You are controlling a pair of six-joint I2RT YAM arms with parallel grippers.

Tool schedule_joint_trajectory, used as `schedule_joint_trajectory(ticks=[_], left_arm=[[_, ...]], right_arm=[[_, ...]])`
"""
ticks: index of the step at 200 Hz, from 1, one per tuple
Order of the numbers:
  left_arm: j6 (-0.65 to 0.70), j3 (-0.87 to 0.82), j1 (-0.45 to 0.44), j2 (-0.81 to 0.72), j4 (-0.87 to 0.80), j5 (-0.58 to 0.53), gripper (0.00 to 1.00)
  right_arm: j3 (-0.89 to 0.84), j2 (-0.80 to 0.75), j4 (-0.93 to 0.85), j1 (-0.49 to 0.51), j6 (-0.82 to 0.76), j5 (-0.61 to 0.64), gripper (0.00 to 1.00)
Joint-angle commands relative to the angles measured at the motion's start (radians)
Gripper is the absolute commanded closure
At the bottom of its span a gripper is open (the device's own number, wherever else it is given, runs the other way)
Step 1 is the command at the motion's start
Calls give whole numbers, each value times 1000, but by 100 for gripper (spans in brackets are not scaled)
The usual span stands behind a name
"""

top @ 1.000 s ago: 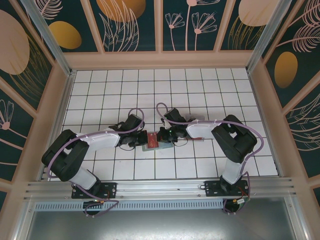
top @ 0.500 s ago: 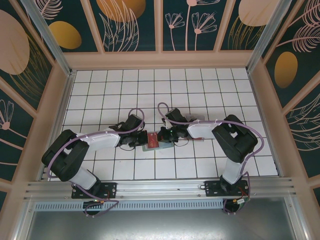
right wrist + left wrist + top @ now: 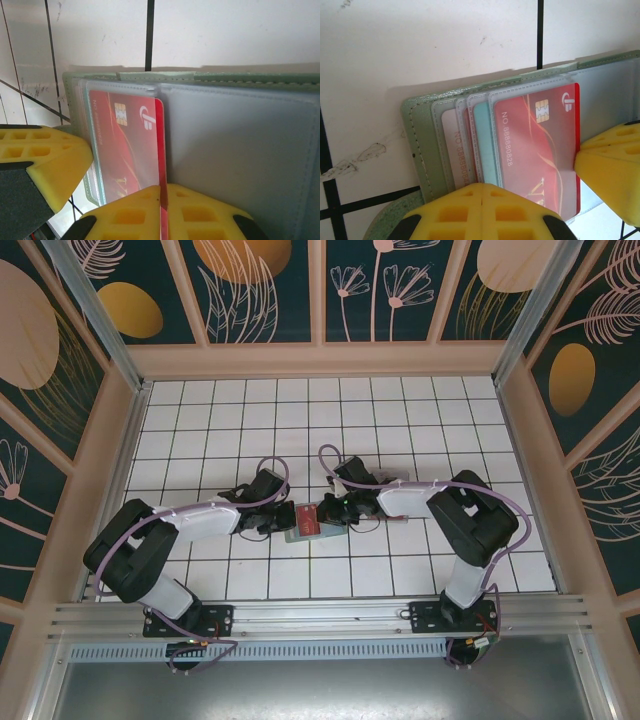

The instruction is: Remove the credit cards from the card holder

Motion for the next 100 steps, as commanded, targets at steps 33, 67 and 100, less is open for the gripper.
schedule_joint_trajectory(ticks=[33,67,100], left_arm=[[9,-18,-7,31,-40,-5,98],[9,-16,-7,33,-39,-3,98],[9,-16,-7,35,-39,-3,98]], right_arm=[[-12,-16,-4,-6,-13,-13,82],[-15,-18,-1,-7,-13,-15,94],[-15,-15,4,-6,-12,-19,100]])
